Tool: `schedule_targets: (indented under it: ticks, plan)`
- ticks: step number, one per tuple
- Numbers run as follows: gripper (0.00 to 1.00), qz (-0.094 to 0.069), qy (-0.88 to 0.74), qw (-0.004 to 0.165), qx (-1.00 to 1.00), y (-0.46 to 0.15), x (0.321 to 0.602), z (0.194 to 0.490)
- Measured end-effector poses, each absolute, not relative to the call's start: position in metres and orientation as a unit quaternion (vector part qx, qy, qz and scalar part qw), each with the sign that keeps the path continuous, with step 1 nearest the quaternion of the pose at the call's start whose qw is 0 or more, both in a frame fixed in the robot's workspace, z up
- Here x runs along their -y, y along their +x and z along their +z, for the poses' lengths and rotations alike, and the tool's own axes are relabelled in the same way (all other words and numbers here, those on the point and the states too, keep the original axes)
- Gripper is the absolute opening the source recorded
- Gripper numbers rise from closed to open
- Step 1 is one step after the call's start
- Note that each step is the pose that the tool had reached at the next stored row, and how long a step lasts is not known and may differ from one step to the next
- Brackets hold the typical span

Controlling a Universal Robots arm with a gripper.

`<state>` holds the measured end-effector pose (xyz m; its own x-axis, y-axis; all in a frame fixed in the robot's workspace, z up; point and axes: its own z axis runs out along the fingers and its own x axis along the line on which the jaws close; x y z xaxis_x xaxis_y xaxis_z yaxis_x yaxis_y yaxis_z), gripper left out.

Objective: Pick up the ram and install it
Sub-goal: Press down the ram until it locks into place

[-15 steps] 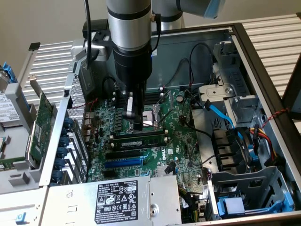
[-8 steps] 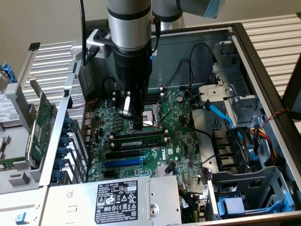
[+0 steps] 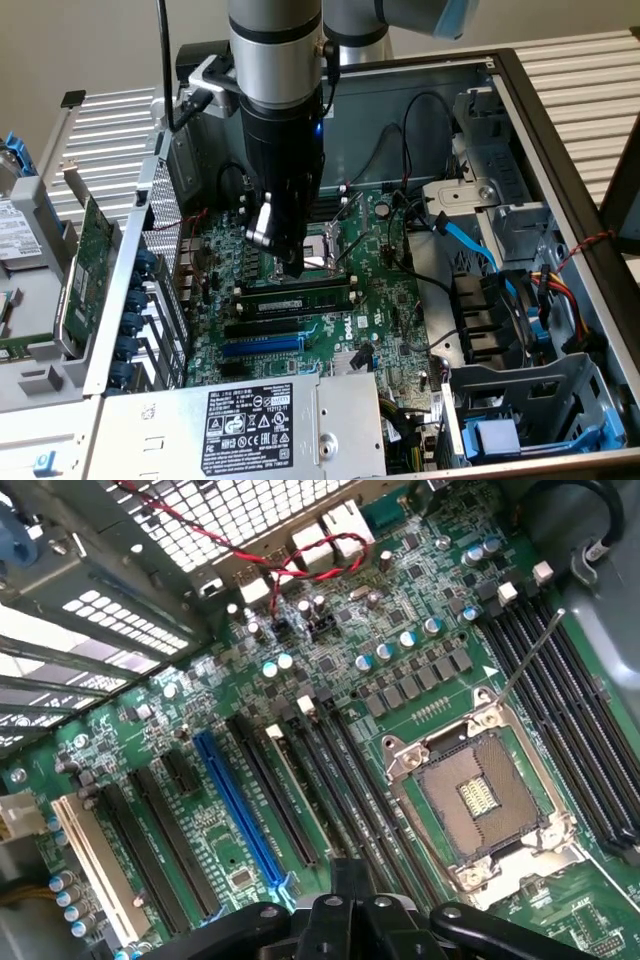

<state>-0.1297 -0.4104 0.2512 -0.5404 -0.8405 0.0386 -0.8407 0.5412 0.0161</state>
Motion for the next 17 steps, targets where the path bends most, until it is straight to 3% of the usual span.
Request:
schedule_targets:
  ticks: [17]
  plan:
    - [0.1,-0.001,0.341,0.021,0.94,-0.1297,0.4104,0.2503]
